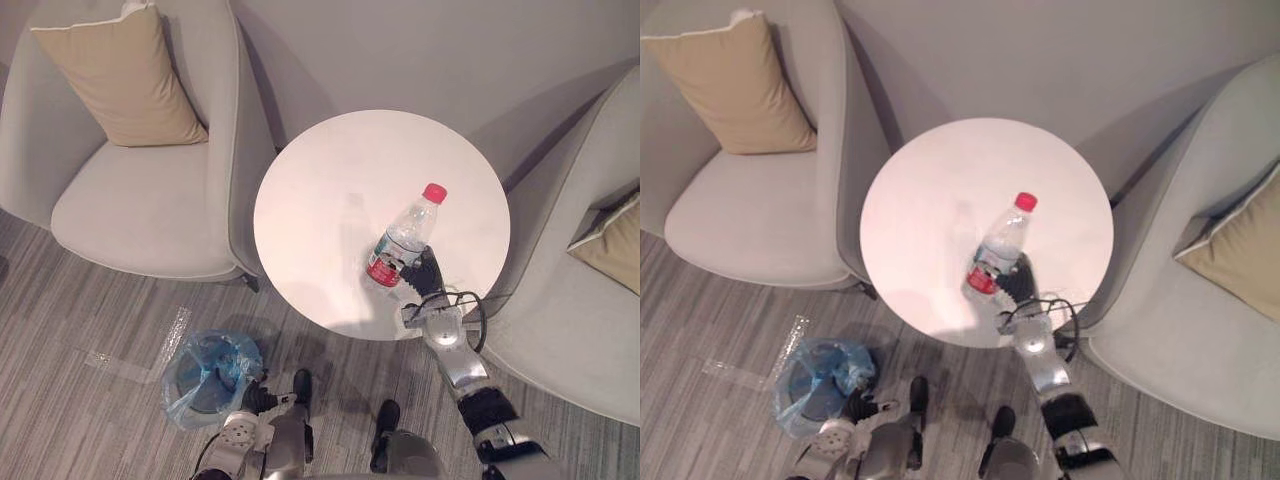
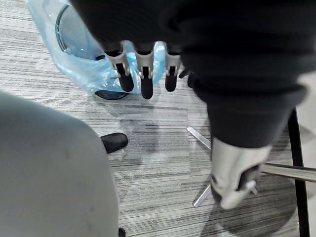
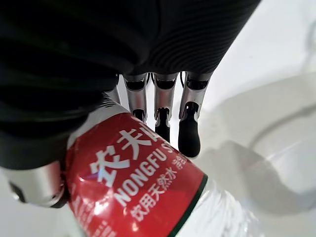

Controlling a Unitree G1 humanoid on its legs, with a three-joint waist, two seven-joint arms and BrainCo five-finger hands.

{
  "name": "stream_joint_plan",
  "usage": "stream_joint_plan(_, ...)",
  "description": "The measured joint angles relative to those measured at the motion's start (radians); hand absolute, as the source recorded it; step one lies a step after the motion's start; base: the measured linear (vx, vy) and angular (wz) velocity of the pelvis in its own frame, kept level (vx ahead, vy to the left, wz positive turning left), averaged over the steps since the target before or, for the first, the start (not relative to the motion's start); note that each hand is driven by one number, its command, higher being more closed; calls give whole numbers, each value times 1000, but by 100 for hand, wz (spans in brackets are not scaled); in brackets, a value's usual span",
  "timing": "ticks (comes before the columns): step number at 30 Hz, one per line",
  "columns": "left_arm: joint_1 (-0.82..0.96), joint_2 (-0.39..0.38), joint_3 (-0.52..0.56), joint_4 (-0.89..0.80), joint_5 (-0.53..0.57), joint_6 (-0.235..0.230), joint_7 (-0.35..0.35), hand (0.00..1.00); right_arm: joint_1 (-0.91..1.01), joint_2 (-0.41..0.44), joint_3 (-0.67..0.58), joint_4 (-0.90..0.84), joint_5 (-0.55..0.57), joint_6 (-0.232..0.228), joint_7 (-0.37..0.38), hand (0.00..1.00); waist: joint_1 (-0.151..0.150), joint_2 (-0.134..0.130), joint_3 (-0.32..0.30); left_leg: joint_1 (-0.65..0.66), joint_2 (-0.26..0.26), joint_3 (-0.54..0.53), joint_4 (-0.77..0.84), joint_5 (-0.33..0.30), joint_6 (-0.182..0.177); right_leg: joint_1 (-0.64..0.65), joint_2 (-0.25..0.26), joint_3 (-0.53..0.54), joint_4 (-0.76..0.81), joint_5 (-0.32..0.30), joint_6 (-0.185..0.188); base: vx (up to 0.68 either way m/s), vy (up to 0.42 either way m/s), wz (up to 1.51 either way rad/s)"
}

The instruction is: Gather rubbish on tea table into small bin, then transfer packed bag to large trash can.

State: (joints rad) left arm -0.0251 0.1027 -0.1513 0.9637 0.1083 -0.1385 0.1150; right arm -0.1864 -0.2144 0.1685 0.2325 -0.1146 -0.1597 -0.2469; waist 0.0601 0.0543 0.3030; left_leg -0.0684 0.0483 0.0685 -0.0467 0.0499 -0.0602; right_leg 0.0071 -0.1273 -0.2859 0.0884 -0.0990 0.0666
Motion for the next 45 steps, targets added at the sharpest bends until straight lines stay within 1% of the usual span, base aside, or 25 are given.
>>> stream_joint_plan(3,0,1,0,3,16,10,-1,0,75,7,-2,-90,0,-10,16,100,-7,-2,-1,17,1,18,-3,-3,-1,0,-1,25,7,-2,4,-30,12,-23)
stream_joint_plan(6,0,2,-2,11,28,18,-2,0,158,19,-1,-151,-3,-15,36,100,-18,-12,-8,43,2,40,-7,-3,-1,12,0,49,8,-6,10,-36,5,-24)
stream_joint_plan(9,7,5,-3,31,28,20,-3,0,233,21,11,-189,-6,-20,50,100,-25,-31,-43,69,6,73,-20,-3,-1,12,4,87,7,-7,11,-21,7,-33)
stream_joint_plan(14,21,19,-27,54,30,23,-4,0,327,21,51,-221,-95,-29,65,100,-50,-65,-89,109,9,133,-19,-12,-4,6,6,155,28,-5,15,-31,17,-35)
stream_joint_plan(17,20,24,-42,58,30,23,-6,0,332,21,66,-221,-137,-29,71,100,-56,-68,-90,102,9,151,-1,-18,-1,-40,0,176,103,-13,25,-70,22,-25)
stream_joint_plan(19,18,26,-54,58,36,23,-6,0,341,21,71,-221,-171,-29,70,100,-60,-72,-90,88,1,137,42,-39,6,-61,-17,180,177,-40,30,-116,11,18)
stream_joint_plan(21,11,26,-66,58,48,22,-7,0,343,17,67,-221,-200,-28,66,100,-60,-74,-95,41,-7,99,97,-66,17,-61,-36,177,199,-66,41,-121,-3,56)
stream_joint_plan(22,8,29,-66,59,48,24,-6,0,342,19,67,-222,-201,-29,58,100,-61,-76,-100,15,-12,71,104,-63,13,-63,-36,187,209,-93,48,-84,-21,88)
stream_joint_plan(23,5,33,-64,60,46,27,-5,0,341,22,67,-222,-201,-28,48,100,-62,-81,-100,-6,-19,37,104,-47,13,-85,-32,216,284,-127,43,-65,-36,109)
stream_joint_plan(25,3,40,-60,47,44,30,-4,0,333,20,67,-222,-201,-26,46,100,-57,-97,-119,-46,-39,-27,116,-14,-5,-92,-27,237,273,-149,42,-41,-84,102)
stream_joint_plan(26,3,31,-51,45,44,35,-2,0,301,10,69,-222,-205,-21,45,100,-34,-80,-127,-73,-25,-41,115,2,-12,-89,-6,231,228,-133,25,-60,-86,53)
stream_joint_plan(27,2,26,-43,45,44,35,-1,0,276,12,70,-222,-212,-19,42,100,-24,-71,-124,-74,-8,-50,101,20,-9,-76,8,222,193,-113,20,-67,-45,19)
stream_joint_plan(31,3,20,-44,46,44,37,7,0,219,24,88,-222,-219,-21,27,100,-11,-46,-121,-82,23,-96,63,69,-20,-28,53,172,89,-52,-2,-86,-55,32)
stream_joint_plan(33,-4,7,-44,46,43,35,11,0,228,18,90,-222,-218,-22,27,100,-11,-22,-107,-99,27,-129,63,87,-25,-19,65,143,75,-37,-8,-92,-49,43)
stream_joint_plan(34,-5,-2,-44,43,42,35,14,0,232,14,90,-222,-218,-20,28,100,-11,-2,-96,-105,28,-141,62,97,-25,-21,70,130,84,-36,-10,-111,-28,33)
stream_joint_plan(35,-4,-12,-45,35,36,35,14,0,233,11,90,-222,-218,-15,28,100,-7,27,-83,-110,32,-136,57,75,-1,-23,83,119,101,-37,-17,-138,-35,35)
stream_joint_plan(36,-2,-13,-50,36,37,35,13,0,236,12,90,-221,-218,-12,28,100,-10,39,-83,-119,39,-111,52,58,16,-21,83,108,98,-37,-24,-147,-48,57)
stream_joint_plan(37,-5,-7,-57,47,40,35,12,0,238,16,87,-221,-218,-8,27,100,-25,28,-82,-128,39,-31,66,-5,74,-23,68,103,76,-51,-50,-112,-31,88)
stream_joint_plan(38,-11,-8,-57,48,45,35,8,0,239,20,74,-222,-217,-10,25,100,-40,21,-81,-162,44,43,117,-68,146,-27,48,82,68,-46,-58,-168,-12,118)
stream_joint_plan(40,-19,-10,-67,46,49,36,3,0,243,17,37,-220,-203,6,12,100,-56,25,-86,-243,69,144,371,-63,152,-40,5,-10,91,-32,-55,-142,23,104)
stream_joint_plan(41,-19,-8,-83,46,57,37,5,0,246,18,22,-220,-198,6,4,100,-65,27,-87,-236,94,204,506,-99,157,-39,-7,-41,98,-33,-55,-50,25,65)
stream_joint_plan(42,-21,-8,-87,46,64,38,5,0,246,18,18,-220,-198,6,1,100,-67,26,-87,-227,102,225,531,-123,153,-38,-11,-48,98,-32,-54,-17,50,65)
stream_joint_plan(43,-20,-6,-105,50,71,40,7,0,248,18,9,-220,-198,9,-4,100,-71,22,-90,-184,111,263,537,-178,116,-37,-22,-71,96,-27,-45,34,112,75)
stream_joint_plan(44,-17,-14,-124,55,86,42,6,0,250,18,-9,-220,-197,12,-7,100,-79,23,-94,-118,107,286,449,-197,65,-33,-26,-96,90,-19,-31,47,128,77)
stream_joint_plan(45,-16,-18,-125,57,88,42,6,0,250,18,-14,-220,-197,12,-7,100,-79,27,-97,-105,99,280,406,-197,47,-32,-24,-103,86,-16,-26,50,152,86)
